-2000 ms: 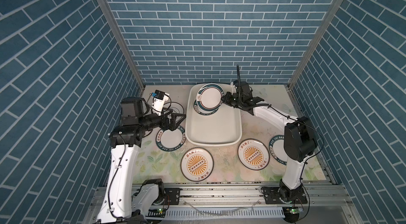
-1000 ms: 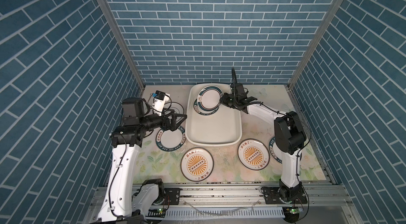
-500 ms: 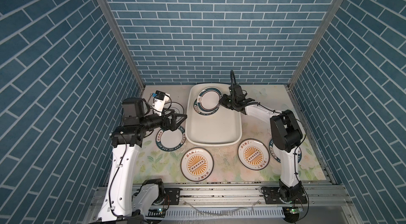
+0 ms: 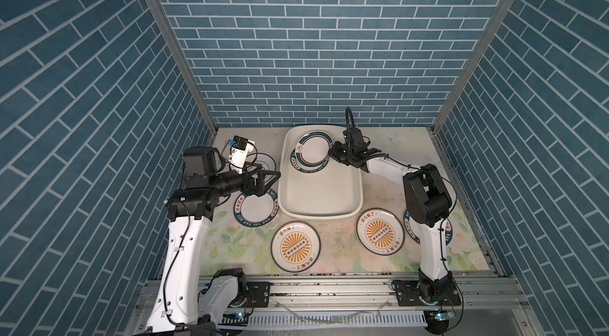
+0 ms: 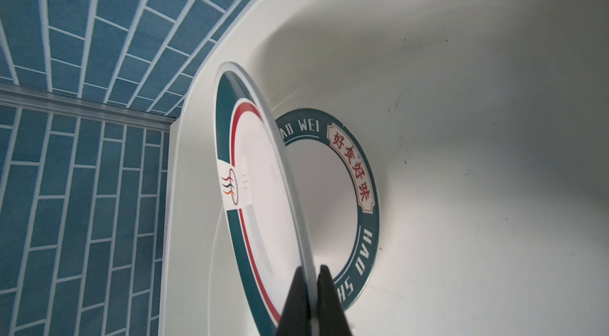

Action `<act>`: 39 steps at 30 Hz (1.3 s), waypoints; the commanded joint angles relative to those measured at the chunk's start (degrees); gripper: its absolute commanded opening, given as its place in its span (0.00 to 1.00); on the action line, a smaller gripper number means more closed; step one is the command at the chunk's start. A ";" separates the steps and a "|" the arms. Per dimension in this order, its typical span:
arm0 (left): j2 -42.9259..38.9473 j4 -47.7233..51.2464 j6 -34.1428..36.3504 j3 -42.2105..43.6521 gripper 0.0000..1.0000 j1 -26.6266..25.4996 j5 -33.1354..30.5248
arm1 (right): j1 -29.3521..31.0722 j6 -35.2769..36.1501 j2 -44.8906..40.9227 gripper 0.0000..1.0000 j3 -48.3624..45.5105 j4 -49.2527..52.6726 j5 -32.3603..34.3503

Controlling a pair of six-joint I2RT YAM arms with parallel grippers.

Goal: Place the plates into the plastic bin on the countertop
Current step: 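Lower the plate onto the HAO SHI HAO WEI plate in the bin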

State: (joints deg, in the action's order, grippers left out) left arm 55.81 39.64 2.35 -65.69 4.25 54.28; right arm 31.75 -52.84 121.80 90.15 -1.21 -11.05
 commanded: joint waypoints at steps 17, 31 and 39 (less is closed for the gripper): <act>-0.77 -0.39 0.17 0.39 0.99 0.39 1.19 | -0.30 -5.14 2.74 0.05 -0.29 -4.68 -1.64; -0.54 -0.60 -0.40 0.04 1.00 0.41 2.73 | -0.46 -7.45 3.45 0.06 -0.30 -6.76 -2.23; -0.47 -0.65 -0.59 -0.03 0.99 0.42 2.84 | -0.49 -7.36 5.82 0.08 0.65 -6.20 -3.55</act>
State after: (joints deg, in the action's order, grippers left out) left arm 55.81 39.53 2.07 -65.69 4.27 56.10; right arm 31.44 -58.30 125.95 89.95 -5.43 -13.30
